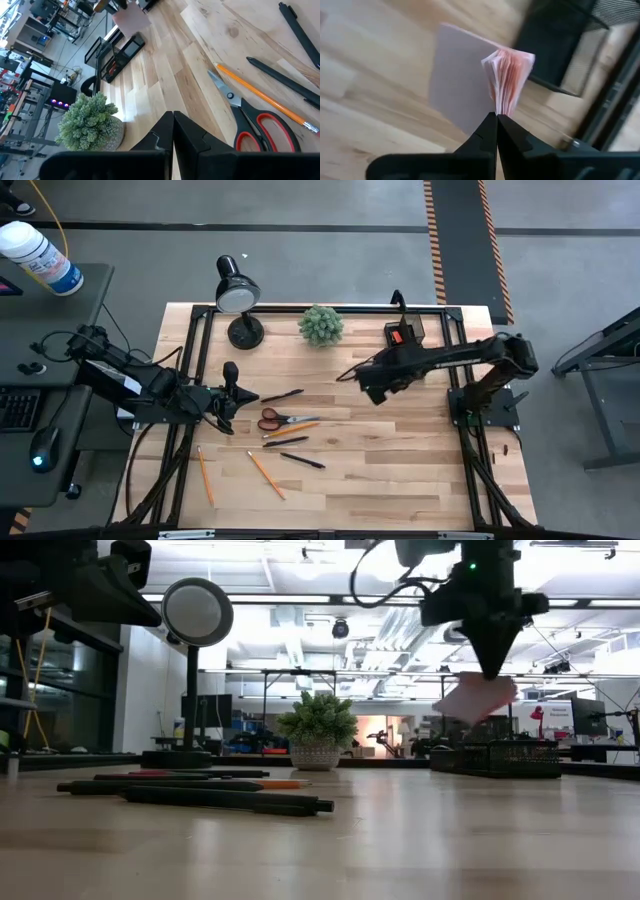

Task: Pick and place office supplies into organizer
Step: Put the sticky note into the desk organizer

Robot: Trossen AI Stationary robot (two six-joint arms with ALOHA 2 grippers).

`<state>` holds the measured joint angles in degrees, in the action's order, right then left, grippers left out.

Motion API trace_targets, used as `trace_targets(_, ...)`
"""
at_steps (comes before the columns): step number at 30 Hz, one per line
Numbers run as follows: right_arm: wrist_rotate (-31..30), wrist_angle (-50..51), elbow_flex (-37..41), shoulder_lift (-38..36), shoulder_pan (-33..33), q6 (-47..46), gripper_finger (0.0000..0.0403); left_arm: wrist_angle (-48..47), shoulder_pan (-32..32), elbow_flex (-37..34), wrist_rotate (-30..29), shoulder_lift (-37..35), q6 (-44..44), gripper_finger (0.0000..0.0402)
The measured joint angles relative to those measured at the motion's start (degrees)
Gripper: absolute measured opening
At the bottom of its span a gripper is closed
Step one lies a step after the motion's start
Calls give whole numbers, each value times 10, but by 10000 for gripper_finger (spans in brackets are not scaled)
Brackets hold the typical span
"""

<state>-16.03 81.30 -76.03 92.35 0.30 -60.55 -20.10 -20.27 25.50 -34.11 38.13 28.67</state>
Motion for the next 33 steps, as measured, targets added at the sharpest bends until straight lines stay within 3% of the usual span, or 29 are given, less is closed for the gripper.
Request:
trace_targets(9, -2, 63, 0, -20, -92, 31, 0, 0, 0, 0, 0, 0, 0, 1)
trace_targets(21, -5, 67, 0, -20, -202, 110, 0, -2, 0, 0, 0, 0, 0, 1)
trace_targets(33, 5, 63, 0, -20, -247, 145, 0, -2, 0, 0, 0, 0, 0, 1)
